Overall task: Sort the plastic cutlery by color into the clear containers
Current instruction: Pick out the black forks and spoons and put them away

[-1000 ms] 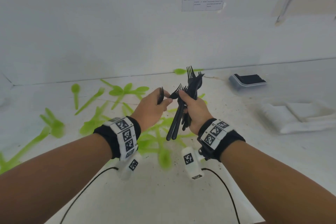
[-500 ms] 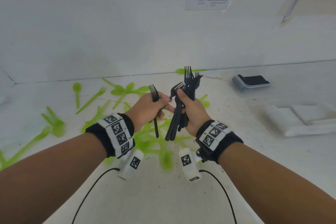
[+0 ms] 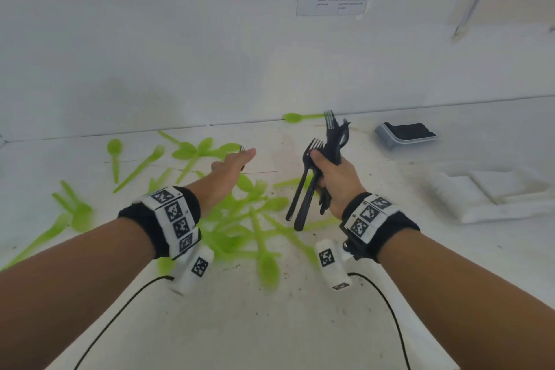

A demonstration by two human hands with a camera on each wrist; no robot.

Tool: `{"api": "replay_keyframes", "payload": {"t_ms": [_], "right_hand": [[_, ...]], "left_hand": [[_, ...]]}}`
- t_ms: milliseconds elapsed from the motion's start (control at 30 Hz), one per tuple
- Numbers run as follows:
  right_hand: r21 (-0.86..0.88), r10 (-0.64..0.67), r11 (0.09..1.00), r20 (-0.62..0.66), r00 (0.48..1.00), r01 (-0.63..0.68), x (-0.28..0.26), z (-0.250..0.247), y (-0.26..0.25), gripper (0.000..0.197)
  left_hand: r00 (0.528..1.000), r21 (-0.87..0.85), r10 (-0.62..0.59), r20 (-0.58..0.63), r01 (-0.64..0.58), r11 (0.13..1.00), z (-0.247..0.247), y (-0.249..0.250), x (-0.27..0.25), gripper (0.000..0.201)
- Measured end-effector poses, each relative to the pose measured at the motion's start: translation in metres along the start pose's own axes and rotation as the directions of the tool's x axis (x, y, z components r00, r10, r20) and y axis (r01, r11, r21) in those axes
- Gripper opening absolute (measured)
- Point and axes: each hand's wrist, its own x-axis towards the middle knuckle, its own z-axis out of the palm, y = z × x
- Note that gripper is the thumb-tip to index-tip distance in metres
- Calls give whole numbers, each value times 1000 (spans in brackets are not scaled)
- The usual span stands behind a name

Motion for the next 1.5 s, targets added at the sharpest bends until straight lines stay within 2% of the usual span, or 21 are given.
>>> {"api": "replay_keyframes", "payload": {"t_ms": [67,133,167,233,400,567,700,833,933,1033,1100,1200,1267,1300,1400,1500], "right_hand": [[-44,-26,999,58,998,29,-5,10,3,14],[-56,-59,996,109,992,65,-13,20,2,15],[-56,-83,994,122,989,90,-15,23,2,14],[-60,-132,988,112,985,139,-16,30,2,11],[-36,-189,981,12,982,189,-15,36,5,9],[-12,-182,983,5,983,183,-16,39,8,10],[-5,-152,988,39,988,153,-19,40,8,10],[21,-81,997,99,992,79,-20,33,5,6],[72,-67,995,58,996,62,-14,17,2,11],[68,-76,995,45,996,73,-12,7,-1,20],[61,-94,994,63,994,90,-15,10,-2,24],[74,-132,989,59,990,127,-23,23,0,16],[76,-156,986,56,986,151,-27,30,3,12],[72,-152,986,63,986,147,-29,33,4,13],[95,-119,990,119,986,109,-33,34,4,17],[59,-86,995,193,977,76,-36,31,3,17]], "left_hand": [[999,-62,30,-28,-32,998,11,9,5,69],[987,-66,147,-63,-151,986,25,20,6,32],[976,-79,198,-85,-205,976,32,24,8,26],[969,-163,233,-80,-244,956,41,28,9,28],[958,-362,267,106,-213,908,54,30,-3,33],[940,-413,293,177,-200,889,51,29,-4,34],[955,-396,286,81,-232,888,52,27,-1,26],[965,-273,259,-37,-259,927,50,26,5,24],[966,-251,203,-158,-238,938,41,23,8,22],[969,-239,183,-166,-219,946,38,20,8,26],[978,-276,180,-105,-203,939,44,22,3,28],[981,-462,180,73,-126,878,60,29,-8,27],[975,-542,178,135,-78,837,65,32,-9,53],[973,-572,181,142,-69,818,65,34,-9,55],[965,-576,204,163,-75,814,62,33,-7,37],[946,-512,236,222,-93,854,56,28,-7,37]]}}
